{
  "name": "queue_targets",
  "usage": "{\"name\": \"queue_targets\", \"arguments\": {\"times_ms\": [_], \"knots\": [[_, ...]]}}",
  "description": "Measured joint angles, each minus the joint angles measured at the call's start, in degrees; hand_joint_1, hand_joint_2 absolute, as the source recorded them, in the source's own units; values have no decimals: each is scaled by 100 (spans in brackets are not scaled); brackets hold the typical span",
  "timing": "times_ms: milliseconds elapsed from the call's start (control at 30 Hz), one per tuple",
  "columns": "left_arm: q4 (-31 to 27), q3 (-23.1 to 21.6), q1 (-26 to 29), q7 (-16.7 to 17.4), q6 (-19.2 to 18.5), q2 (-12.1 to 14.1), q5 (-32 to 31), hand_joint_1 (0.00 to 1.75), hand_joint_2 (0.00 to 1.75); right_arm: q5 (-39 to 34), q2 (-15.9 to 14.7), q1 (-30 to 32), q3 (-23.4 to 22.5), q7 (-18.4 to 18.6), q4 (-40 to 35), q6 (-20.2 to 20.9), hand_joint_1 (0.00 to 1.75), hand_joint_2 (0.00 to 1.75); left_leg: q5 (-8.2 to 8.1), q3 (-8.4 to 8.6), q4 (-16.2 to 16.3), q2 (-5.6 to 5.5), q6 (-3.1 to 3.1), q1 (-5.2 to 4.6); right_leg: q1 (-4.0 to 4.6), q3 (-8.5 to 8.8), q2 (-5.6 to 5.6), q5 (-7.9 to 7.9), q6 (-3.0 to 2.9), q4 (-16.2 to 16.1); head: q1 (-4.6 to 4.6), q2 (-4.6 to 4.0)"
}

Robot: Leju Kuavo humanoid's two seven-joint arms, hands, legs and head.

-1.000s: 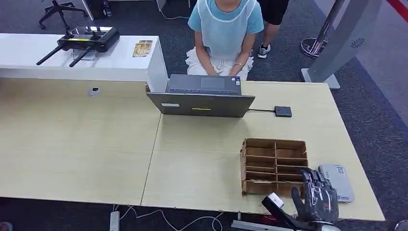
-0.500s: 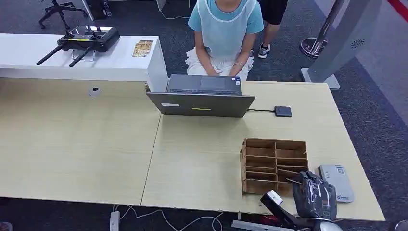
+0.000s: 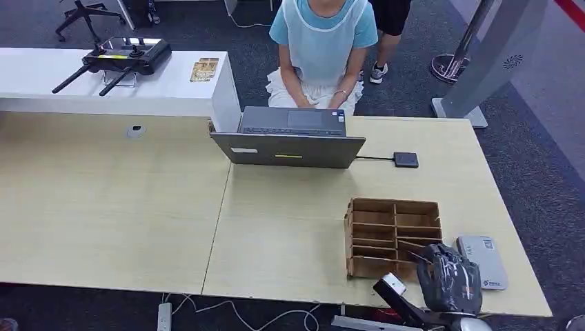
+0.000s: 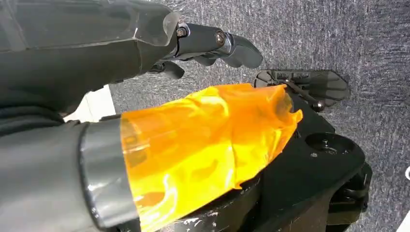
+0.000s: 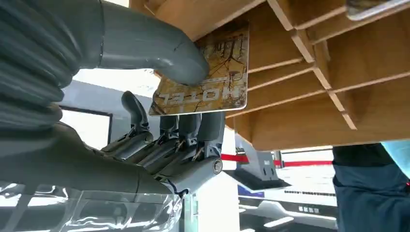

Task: Pass the card to the sensor for recognition and then transmit it.

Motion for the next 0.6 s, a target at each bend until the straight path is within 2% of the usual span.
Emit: {"name": "queue_targets", "arguments": {"times_ms": [67, 167, 333, 400, 600], "knots": [[-2, 7, 0, -2, 0, 0, -4, 0, 0, -66, 0, 0, 0, -31, -2, -9, 138, 175, 0, 0, 0, 0, 0, 0, 0, 0, 0, 0, 0, 0, 2, -2], [0, 13, 0, -20, 0, 0, -11, 0, 0, -444, 0, -2, -9, -326, -31, -28, 133, 175, 0, 0, 0, 0, 0, 0, 0, 0, 0, 0, 0, 0, 0, -2], [0, 59, 1, -81, -26, 2, -24, 0, 0, -1789, 0, 3, -72, -1347, -357, 112, 133, 175, 0, 0, 0, 1, 0, 0, 0, 0, 1, 0, 0, 0, 0, -2], [0, 74, 1, -105, -33, 2, -28, 0, 0, -2118, 0, 7, -138, -1628, -541, 171, 133, 175, 0, 1, 0, 1, 0, 0, 0, 0, 1, 0, 0, 0, 2, 0], [-2, 96, 1, -131, -35, 4, -33, 0, 0, -2317, 0, 9, -232, -1819, -783, 216, 129, 175, 0, 1, 0, 0, 0, 0, 0, 0, 1, 0, 0, 0, 2, -2]]}}
